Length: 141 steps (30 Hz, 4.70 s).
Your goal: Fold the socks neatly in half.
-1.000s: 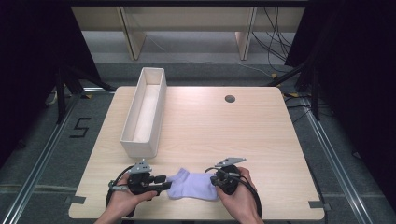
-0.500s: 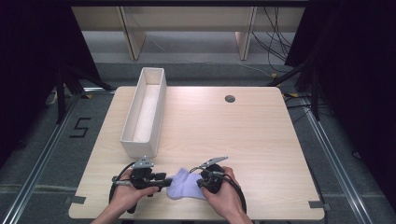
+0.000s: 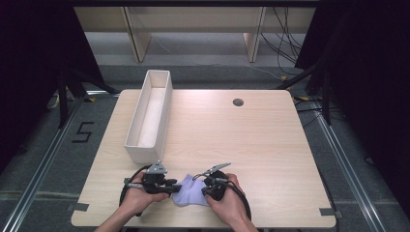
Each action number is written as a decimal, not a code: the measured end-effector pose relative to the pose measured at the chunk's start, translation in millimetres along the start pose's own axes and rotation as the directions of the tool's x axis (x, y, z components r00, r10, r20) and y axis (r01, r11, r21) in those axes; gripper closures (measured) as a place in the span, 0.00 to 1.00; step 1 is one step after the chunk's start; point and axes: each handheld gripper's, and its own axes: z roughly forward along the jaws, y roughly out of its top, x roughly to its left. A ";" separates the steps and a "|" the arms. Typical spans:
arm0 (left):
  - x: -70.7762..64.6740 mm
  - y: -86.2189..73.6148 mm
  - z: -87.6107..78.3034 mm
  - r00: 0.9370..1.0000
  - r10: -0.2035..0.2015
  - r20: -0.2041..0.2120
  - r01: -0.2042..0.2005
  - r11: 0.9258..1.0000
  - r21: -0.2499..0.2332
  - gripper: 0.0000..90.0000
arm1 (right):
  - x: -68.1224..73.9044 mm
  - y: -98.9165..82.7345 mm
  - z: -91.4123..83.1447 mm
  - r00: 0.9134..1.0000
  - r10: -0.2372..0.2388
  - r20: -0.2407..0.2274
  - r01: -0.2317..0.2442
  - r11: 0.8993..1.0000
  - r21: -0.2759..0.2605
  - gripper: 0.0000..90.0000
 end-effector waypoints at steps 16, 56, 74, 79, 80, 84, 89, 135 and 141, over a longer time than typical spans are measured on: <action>-4.9 7.5 -5.1 0.998 -0.043 0.051 0.041 0.998 0.041 0.93 | 2.6 -0.8 1.1 1.000 -0.010 0.012 0.010 1.000 -0.002 1.00; -9.1 36.4 -43.2 0.987 -0.072 0.142 0.065 0.997 0.048 0.92 | -2.5 19.6 -21.9 0.999 0.007 -0.032 -0.011 0.993 -0.121 0.91; -13.3 39.6 -43.4 0.984 -0.086 0.156 0.077 0.995 0.064 0.92 | -37.2 -9.0 -17.3 0.995 0.103 0.002 -0.103 0.994 -0.030 0.93; -16.4 42.0 -42.6 0.984 -0.085 0.154 0.077 0.995 0.058 0.92 | -32.3 -4.8 -11.5 0.996 0.085 -0.004 -0.085 0.996 -0.019 0.96; -17.5 42.4 -41.9 0.985 -0.084 0.154 0.075 0.995 0.057 0.92 | -32.6 -4.1 -10.6 0.997 0.074 -0.010 -0.074 0.997 -0.020 0.97; -20.0 44.5 -39.8 0.985 -0.089 0.151 0.081 0.995 0.058 0.92 | -29.2 -1.5 -9.2 0.998 0.067 -0.005 -0.067 0.997 -0.034 0.98; -21.9 48.6 -36.8 0.985 -0.088 0.146 0.081 0.995 0.057 0.92 | -26.2 0.3 -7.8 0.998 0.067 -0.005 -0.067 0.997 -0.027 0.98; -47.1 59.3 27.0 0.997 -0.004 0.081 -0.008 0.988 0.152 0.91 | -26.8 -2.8 -7.7 1.000 0.022 -0.021 -0.024 0.996 -0.091 0.91; -49.9 56.4 33.6 0.996 0.009 0.092 -0.022 0.989 0.145 0.89 | -30.2 -4.8 -17.2 0.999 0.041 -0.011 -0.042 0.994 -0.099 0.89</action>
